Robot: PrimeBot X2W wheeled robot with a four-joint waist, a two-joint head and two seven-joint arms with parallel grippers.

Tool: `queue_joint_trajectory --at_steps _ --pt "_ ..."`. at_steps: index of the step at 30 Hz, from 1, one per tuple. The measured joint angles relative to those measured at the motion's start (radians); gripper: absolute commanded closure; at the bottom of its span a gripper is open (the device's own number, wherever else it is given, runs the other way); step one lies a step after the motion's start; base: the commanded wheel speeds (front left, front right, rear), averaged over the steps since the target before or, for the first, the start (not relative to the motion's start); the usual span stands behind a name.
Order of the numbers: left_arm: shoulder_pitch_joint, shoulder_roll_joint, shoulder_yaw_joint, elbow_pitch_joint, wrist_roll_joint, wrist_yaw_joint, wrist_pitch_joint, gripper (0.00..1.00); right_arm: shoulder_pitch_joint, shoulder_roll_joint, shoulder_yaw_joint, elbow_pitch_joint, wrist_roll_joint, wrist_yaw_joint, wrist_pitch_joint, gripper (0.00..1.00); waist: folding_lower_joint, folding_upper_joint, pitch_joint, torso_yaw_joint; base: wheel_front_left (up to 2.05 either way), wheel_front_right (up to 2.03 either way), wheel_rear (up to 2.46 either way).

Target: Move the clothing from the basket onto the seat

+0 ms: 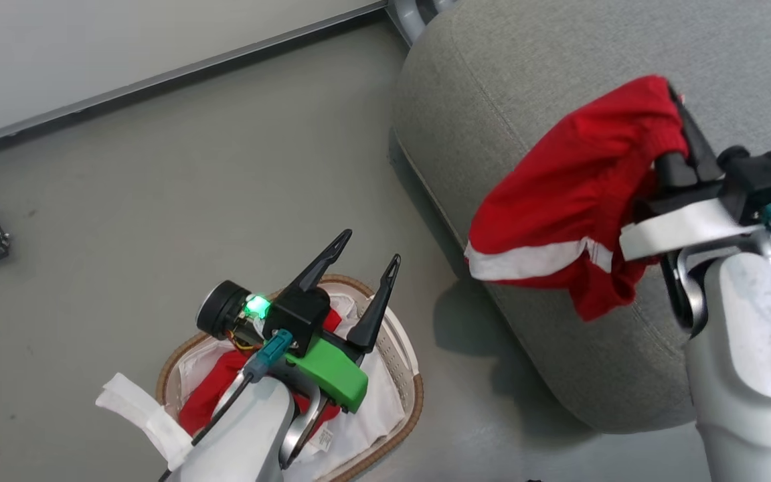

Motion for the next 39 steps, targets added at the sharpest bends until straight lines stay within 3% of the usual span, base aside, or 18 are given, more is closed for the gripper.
queue_joint_trajectory --at_steps 5,17,21,27,37,39 --pt "-0.044 0.004 -0.027 -0.005 0.018 0.0 0.0 0.0 -0.16 -0.034 -0.096 0.009 -0.078 0.0 0.0 1.0 0.0001 0.0 0.041 0.041 0.0 0.0 0.0" --pt "-0.166 -0.002 -0.111 -0.028 0.022 0.0 0.0 0.0 -0.553 -0.407 -0.351 0.152 -0.139 0.0 0.0 1.0 0.0001 0.0 0.169 0.193 0.0 0.0 0.0" --pt "-0.2 -0.002 -0.132 -0.042 0.03 0.0 0.0 0.0 -0.583 -0.478 -0.411 0.244 -0.179 0.0 -0.002 1.0 0.0001 0.0 0.224 0.241 0.0 0.0 0.0" --pt "-0.23 -0.002 -0.141 -0.049 0.053 -0.001 0.0 0.0 -0.564 -0.442 -0.492 0.392 -0.204 0.0 -0.002 1.0 0.0001 0.0 0.306 0.299 0.0 0.0 0.0" --pt "-0.249 -0.016 -0.175 -0.045 0.067 -0.001 0.0 0.0 -0.417 -0.34 -0.496 0.476 -0.252 0.0 -0.002 1.0 0.0002 0.0 0.405 0.347 0.0 0.0 0.0" --pt "-0.25 -0.018 -0.18 -0.042 0.066 -0.001 0.0 0.0 -0.398 -0.327 -0.49 0.477 -0.253 0.0 -0.002 0.59 0.0001 0.0 0.406 0.343 0.0 0.0 0.0"
